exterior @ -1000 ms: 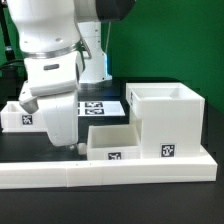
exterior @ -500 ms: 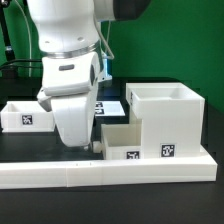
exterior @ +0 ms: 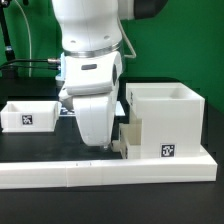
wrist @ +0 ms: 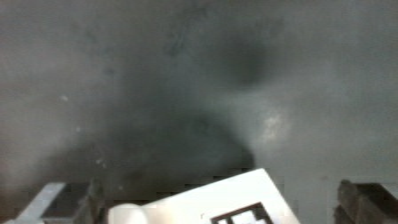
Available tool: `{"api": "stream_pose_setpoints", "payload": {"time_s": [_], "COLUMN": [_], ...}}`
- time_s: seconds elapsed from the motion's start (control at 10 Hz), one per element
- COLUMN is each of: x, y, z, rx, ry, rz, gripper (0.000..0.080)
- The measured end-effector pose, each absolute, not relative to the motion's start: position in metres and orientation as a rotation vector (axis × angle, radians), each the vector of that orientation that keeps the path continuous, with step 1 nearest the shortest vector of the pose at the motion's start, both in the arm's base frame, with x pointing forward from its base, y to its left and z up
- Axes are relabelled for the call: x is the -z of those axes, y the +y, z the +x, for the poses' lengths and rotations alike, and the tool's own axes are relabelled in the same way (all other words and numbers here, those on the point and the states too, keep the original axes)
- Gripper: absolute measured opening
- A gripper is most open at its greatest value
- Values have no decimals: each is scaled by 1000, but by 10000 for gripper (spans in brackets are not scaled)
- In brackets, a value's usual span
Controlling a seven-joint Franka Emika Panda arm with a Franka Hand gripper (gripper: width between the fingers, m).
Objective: Assemble drawer
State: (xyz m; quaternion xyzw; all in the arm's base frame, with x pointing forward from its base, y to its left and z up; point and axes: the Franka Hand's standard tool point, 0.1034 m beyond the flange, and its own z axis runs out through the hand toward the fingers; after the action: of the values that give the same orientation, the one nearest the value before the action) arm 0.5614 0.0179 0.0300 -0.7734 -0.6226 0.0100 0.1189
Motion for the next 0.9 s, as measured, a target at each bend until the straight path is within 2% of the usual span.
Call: {"api": "stream_pose_setpoints", "payload": {"time_s": [0.9], "x": [-34], "y": [27], "z": [566], "rx": [-27], "ry": [-1811], "rz": [-2262], "gripper": [649]}}
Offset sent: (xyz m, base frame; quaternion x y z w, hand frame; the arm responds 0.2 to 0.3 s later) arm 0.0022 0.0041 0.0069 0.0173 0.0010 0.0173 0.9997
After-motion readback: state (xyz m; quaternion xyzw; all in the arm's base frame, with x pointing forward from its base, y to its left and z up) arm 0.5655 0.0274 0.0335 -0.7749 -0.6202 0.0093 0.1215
